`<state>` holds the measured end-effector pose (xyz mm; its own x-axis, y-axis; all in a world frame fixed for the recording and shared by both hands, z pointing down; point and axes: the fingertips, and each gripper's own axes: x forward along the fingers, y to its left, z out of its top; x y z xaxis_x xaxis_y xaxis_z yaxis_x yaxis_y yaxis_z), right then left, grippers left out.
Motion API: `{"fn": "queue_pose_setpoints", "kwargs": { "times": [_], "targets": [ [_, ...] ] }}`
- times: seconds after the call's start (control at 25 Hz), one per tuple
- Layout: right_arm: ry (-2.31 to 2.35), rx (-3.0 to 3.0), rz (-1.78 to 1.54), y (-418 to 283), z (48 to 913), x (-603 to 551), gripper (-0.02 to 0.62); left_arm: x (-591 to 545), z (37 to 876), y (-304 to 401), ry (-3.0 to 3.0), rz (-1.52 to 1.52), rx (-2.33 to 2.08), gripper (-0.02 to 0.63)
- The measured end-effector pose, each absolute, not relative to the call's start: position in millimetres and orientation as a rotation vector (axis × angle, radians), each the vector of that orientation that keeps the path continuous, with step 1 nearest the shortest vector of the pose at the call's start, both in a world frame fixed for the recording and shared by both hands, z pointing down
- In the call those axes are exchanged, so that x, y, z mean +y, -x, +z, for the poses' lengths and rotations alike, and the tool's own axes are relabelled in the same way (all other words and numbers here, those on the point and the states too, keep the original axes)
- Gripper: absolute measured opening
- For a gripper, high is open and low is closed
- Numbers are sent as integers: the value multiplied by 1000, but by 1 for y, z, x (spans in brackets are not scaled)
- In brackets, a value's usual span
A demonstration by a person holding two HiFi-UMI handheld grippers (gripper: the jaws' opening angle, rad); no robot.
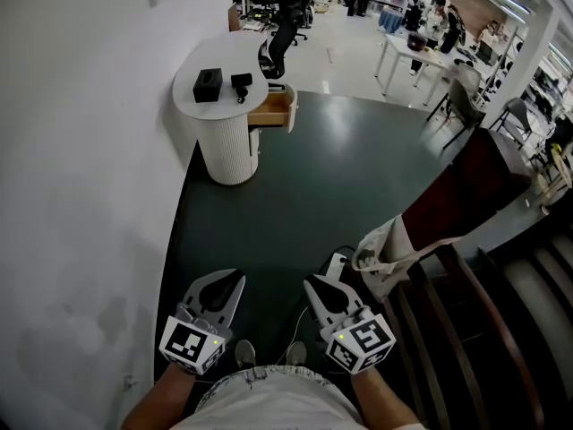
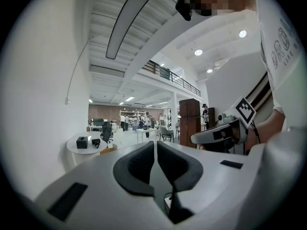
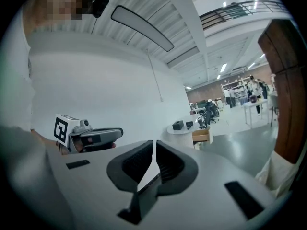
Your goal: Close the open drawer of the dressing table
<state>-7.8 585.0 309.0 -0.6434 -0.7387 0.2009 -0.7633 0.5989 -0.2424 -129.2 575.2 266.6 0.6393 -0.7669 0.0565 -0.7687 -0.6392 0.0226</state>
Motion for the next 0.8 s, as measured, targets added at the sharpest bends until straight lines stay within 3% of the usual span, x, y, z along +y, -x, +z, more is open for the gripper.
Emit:
{"fn": "queue_pose_setpoints", "kwargs": {
  "times": [0.8],
  "targets": [
    [-1292, -2740, 477, -25, 310, 582, 132, 574, 271, 102, -2793, 78, -1317, 37]
  ]
}}
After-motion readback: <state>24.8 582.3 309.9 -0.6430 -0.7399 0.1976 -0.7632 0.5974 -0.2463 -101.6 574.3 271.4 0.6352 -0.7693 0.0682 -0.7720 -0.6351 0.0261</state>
